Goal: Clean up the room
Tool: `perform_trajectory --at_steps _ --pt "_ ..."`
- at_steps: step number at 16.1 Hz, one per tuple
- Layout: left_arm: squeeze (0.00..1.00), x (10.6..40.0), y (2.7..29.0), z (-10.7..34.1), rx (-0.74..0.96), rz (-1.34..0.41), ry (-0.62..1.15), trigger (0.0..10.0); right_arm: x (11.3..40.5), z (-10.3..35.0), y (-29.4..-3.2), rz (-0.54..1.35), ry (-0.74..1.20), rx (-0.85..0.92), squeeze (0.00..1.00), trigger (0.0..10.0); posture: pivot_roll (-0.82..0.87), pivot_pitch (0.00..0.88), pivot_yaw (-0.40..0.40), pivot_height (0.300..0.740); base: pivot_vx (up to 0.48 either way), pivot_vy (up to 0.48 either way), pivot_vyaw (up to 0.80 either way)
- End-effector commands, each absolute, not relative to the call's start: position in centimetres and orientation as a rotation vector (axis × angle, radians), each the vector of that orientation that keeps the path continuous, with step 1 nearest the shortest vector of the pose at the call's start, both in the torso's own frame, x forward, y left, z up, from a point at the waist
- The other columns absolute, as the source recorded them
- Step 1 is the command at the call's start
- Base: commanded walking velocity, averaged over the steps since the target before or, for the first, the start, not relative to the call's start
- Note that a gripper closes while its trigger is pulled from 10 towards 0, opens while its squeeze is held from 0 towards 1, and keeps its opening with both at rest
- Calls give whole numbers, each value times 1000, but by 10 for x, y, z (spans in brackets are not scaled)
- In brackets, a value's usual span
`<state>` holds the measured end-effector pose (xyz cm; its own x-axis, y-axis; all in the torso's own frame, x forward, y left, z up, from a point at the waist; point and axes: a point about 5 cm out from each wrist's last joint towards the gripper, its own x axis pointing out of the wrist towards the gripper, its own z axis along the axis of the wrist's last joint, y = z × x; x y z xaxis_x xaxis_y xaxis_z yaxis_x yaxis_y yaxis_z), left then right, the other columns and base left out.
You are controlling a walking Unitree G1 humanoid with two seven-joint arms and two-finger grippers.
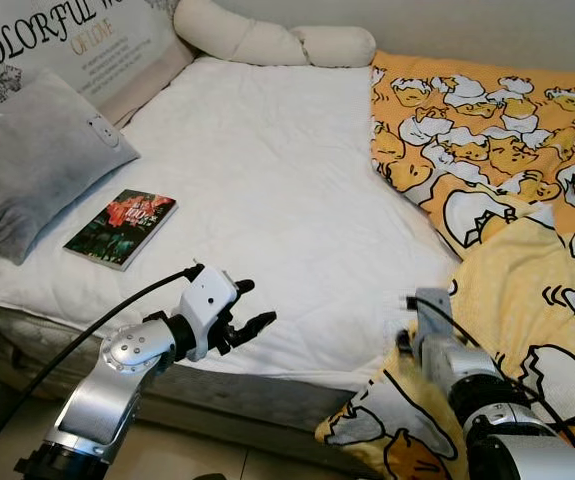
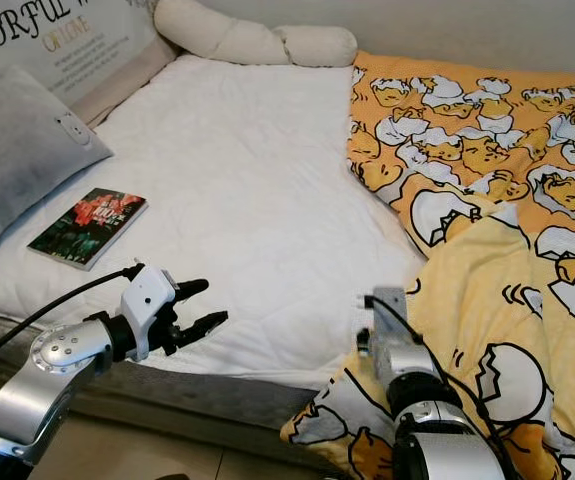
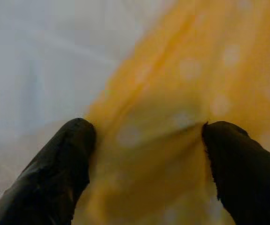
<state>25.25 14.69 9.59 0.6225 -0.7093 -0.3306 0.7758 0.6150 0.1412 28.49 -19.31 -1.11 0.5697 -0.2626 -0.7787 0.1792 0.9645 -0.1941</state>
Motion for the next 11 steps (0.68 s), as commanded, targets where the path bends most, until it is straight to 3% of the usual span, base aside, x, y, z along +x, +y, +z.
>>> perform_trajectory --at_steps 1,2,11 --pt "0 250 148 99 284 -882 258 10000 289 -9 -195 -283 916 -78 0 1176 83 0 -9 740 0 0 0" --pt "0 250 148 99 283 -885 261 10000 288 -11 -195 -280 915 -61 0 0 84 0 -8 740 0 0 0" --pt "0 248 147 99 282 -922 276 10000 282 -18 -198 -247 923 3 0 0 78 0 -2 740 0 0 0"
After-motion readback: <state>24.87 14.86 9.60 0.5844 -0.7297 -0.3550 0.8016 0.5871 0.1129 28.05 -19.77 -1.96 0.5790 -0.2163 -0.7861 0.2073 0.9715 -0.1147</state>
